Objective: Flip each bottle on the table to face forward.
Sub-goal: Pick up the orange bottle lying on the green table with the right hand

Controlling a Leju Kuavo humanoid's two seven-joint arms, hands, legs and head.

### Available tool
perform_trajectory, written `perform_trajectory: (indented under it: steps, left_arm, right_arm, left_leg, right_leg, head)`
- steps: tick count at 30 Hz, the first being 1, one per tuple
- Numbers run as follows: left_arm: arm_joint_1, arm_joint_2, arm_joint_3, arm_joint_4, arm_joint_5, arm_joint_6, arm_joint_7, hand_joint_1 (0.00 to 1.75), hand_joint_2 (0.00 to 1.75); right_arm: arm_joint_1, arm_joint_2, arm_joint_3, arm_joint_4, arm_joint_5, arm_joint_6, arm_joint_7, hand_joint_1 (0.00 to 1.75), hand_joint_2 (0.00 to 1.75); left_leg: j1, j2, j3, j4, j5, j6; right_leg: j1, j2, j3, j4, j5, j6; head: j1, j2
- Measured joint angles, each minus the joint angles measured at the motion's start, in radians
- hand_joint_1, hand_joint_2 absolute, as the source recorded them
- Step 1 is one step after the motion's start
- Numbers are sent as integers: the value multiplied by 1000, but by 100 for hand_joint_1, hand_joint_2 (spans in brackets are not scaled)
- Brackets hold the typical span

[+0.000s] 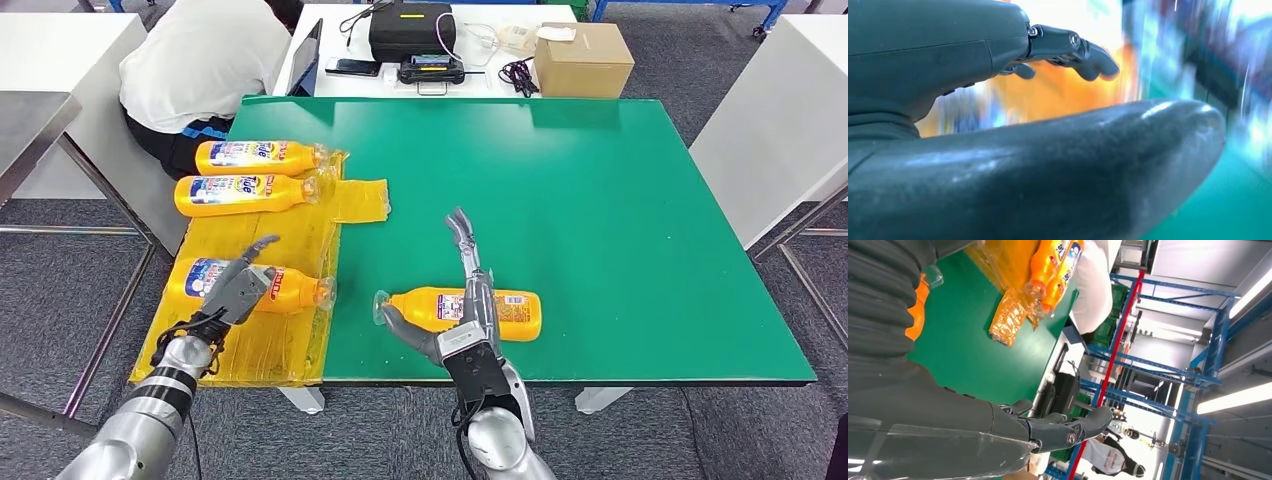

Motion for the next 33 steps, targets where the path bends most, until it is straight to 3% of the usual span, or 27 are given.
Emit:
perform_trajectory:
  steps: [2, 4, 9, 14, 18, 25, 33]
  left_arm:
    - [18, -28, 4, -50, 38, 255, -48, 0, 0]
    - [31, -50, 14, -101, 106, 382, -87, 0, 0]
    - [89, -81, 39, -229, 244, 417, -117, 0, 0]
    - [148, -95, 43, -319, 282, 411, -118, 0, 0]
    - [195, -112, 44, -378, 303, 388, -117, 0, 175]
    - [221, -133, 22, -409, 270, 363, -113, 0, 175]
    - [214, -146, -29, -382, 231, 365, -108, 0, 175]
  right_arm:
    - [-1, 2, 1, 5, 36, -6, 17, 0, 175]
    - [-6, 0, 6, 17, 103, -13, 54, 0, 175]
    - [-46, -50, 16, 70, 353, -4, 239, 0, 175]
    - [-77, -111, 8, 110, 436, 31, 319, 0, 175]
    - [-101, -164, -2, 146, 507, 94, 403, 0, 175]
    - [-170, -233, -19, 252, 495, 223, 452, 0, 175]
    - [-202, -259, -17, 369, 449, 267, 448, 0, 175]
  left_leg:
    - [0, 1, -3, 0, 0, 0]
    - [0, 1, -4, 0, 0, 0]
    - [0, 1, -6, 0, 0, 0]
    - [0, 1, -8, 0, 0, 0]
    - [0, 1, -9, 0, 0, 0]
    - [-1, 1, -9, 1, 0, 0]
    - [0, 1, -10, 1, 0, 0]
  right_leg:
    - [0, 0, -3, 0, 1, -1]
    - [0, 0, -4, 0, 1, -1]
    - [0, 0, -7, 0, 1, -1]
    - [0, 0, -9, 0, 1, -1]
    - [0, 0, -9, 0, 1, -1]
    - [0, 0, -10, 0, 2, 0]
    - [0, 0, -10, 0, 2, 0]
  head:
    - [0, 0]
    - [0, 0]
    - [0, 0]
    - [0, 0]
    - [0, 0]
    - [0, 0]
    - [-1, 0]
